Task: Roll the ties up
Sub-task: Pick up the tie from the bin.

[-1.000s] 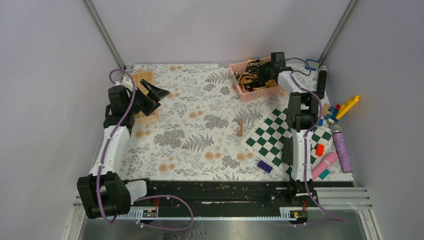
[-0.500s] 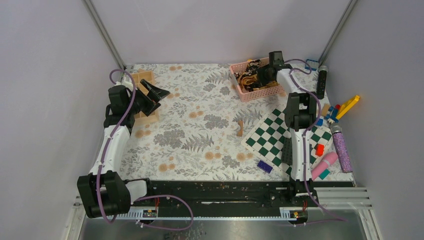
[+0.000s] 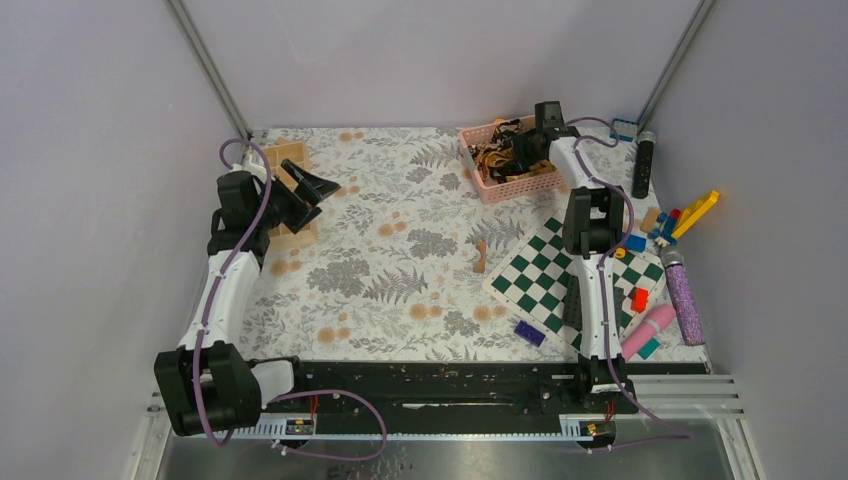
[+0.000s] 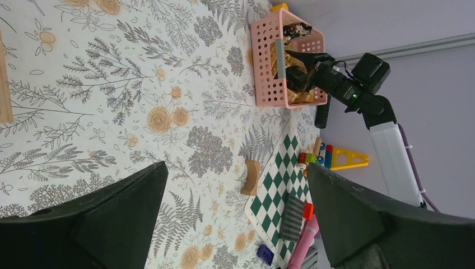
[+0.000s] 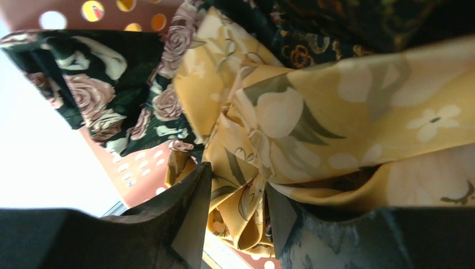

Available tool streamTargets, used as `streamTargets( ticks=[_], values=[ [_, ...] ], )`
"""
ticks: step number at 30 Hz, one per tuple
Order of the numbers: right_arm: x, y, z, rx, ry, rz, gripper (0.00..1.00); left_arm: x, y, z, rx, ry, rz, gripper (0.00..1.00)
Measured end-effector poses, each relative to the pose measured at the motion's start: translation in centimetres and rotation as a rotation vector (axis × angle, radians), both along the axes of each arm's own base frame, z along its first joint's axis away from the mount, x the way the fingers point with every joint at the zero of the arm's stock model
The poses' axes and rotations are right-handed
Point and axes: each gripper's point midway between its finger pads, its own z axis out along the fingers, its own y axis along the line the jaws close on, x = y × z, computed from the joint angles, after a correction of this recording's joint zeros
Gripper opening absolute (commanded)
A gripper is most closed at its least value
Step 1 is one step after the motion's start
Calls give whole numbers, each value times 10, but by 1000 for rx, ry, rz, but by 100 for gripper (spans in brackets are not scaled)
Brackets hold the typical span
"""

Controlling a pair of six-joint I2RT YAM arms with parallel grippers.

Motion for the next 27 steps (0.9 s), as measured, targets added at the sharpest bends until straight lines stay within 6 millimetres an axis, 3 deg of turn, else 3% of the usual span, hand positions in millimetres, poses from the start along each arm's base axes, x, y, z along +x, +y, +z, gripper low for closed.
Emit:
streamTargets(
  ticks=[4, 6, 9, 14, 18, 24, 27],
  values=[
    [-2, 0, -8, -5, 14, 3, 16, -1, 0, -2, 3, 9, -2, 99],
    [-3, -1, -10, -10, 19, 9, 7, -2, 0, -3, 4, 12, -3, 99],
    [-5, -1, -12, -27, 20, 29, 0, -2, 0, -3, 5, 13, -3, 99],
    [-9, -4, -1, -69, -11, 78, 0, -2, 0, -3, 6, 12, -4, 99],
    [-12, -5, 42, -99, -87, 116, 0, -2, 0, -3, 6, 10, -4, 99],
    [-14, -5, 157, -121, -327, 141, 0, -3, 0, -1, 6, 5, -4, 99],
    [-19, -4, 197, -119, -413, 156, 0, -4, 0, 2, 7, -3, -5, 99]
  ],
)
